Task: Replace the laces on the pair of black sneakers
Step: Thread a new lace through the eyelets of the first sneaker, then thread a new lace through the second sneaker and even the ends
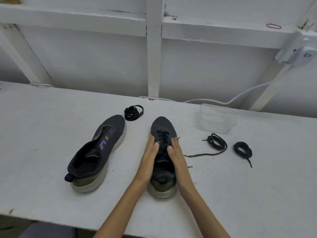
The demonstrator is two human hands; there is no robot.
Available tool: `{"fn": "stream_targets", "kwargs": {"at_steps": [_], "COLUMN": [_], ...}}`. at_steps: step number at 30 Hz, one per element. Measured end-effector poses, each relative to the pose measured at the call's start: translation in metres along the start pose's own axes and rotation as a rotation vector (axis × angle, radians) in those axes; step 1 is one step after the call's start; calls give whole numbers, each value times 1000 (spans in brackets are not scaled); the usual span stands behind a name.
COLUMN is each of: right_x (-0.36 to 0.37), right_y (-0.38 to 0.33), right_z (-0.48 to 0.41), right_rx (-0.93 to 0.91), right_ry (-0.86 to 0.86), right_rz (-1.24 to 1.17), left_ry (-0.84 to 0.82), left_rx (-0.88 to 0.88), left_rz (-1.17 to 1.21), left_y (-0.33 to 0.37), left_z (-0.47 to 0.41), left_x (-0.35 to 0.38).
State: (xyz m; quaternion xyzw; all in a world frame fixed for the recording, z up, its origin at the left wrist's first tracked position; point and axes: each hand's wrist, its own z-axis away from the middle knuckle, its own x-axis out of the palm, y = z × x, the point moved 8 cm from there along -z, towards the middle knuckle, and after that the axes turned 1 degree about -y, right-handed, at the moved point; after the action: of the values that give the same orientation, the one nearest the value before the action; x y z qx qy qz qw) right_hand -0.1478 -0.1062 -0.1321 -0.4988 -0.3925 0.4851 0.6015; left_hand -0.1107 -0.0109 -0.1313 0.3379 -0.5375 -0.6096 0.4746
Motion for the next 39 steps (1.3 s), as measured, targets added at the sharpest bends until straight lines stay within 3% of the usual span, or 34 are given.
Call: {"fn": "stream_targets", "kwargs": {"at_steps": [10,21,27,33,39], "right_x": [-1,-7,-7,-23,22], "right_y": [13,4,-2,-31,-92], "right_z": [16,-11,-10,2,24], "right_rx": [-100,-102,-77,-108,-402], "right_ry": [220,323,280,351,383], "right_rz": [-130,-176,-101,129,71], "left_ry": [80,93,77,183,310], "left_rx": [15,-49,-62,86,272], "left_rz": [259,246,150,-10,-42], "left_y": [-17,-5,2,51,125], "left_z": [9,-21,-21,6,37], "left_x": [0,0,-1,-36,-135]}}
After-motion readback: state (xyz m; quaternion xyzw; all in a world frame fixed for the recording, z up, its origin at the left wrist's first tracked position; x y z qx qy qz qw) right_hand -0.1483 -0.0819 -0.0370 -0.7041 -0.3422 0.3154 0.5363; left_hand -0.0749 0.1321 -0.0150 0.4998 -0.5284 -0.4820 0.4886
